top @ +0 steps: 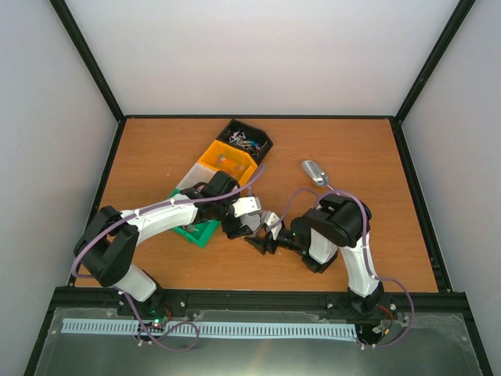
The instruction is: Pack the candies
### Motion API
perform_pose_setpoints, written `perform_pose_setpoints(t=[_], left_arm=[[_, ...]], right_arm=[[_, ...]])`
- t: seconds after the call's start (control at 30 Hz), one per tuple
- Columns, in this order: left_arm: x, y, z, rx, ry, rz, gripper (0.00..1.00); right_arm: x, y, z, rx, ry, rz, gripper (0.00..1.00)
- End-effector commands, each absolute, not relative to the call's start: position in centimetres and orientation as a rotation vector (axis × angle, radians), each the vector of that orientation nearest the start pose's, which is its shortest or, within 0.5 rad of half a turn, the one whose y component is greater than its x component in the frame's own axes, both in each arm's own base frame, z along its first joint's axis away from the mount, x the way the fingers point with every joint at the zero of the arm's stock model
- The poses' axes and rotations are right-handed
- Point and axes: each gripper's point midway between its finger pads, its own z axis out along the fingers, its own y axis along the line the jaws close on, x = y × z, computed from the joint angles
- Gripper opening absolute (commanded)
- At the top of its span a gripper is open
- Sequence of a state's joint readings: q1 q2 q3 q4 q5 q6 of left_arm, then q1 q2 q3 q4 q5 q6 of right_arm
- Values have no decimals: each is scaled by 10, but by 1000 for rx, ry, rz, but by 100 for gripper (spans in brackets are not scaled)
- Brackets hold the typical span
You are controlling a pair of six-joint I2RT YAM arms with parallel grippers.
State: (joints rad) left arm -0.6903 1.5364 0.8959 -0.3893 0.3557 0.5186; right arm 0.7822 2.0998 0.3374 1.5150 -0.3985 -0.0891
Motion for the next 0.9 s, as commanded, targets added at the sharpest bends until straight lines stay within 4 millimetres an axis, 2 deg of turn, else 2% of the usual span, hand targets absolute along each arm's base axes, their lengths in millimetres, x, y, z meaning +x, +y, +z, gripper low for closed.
perform_pose_setpoints(t=[0.0, 0.23, 0.33, 0.43, 0.67, 0.7, 0.87], left_arm=[[226, -289, 92, 1724, 1897, -627, 57], [199, -282, 95, 1970, 1685, -661, 57], [195, -280, 95, 2021, 1627, -658, 57], [206, -284, 93, 1961, 1684, -632, 56], [243, -296, 85, 1746, 1856, -564, 57], [247, -297, 84, 1728, 1865, -557, 58], [271, -300, 83, 1659, 1911, -499, 59]], right_arm=[[216, 328, 57, -1100, 1392, 877, 62], [193, 327, 60, -1182, 1333, 961, 47], [194, 326, 63, -1180, 1324, 965, 47], [199, 323, 67, -1164, 1322, 934, 54], [213, 306, 79, -1102, 1336, 868, 96], [216, 303, 81, -1086, 1341, 858, 99], [224, 285, 95, -1031, 1356, 825, 100]])
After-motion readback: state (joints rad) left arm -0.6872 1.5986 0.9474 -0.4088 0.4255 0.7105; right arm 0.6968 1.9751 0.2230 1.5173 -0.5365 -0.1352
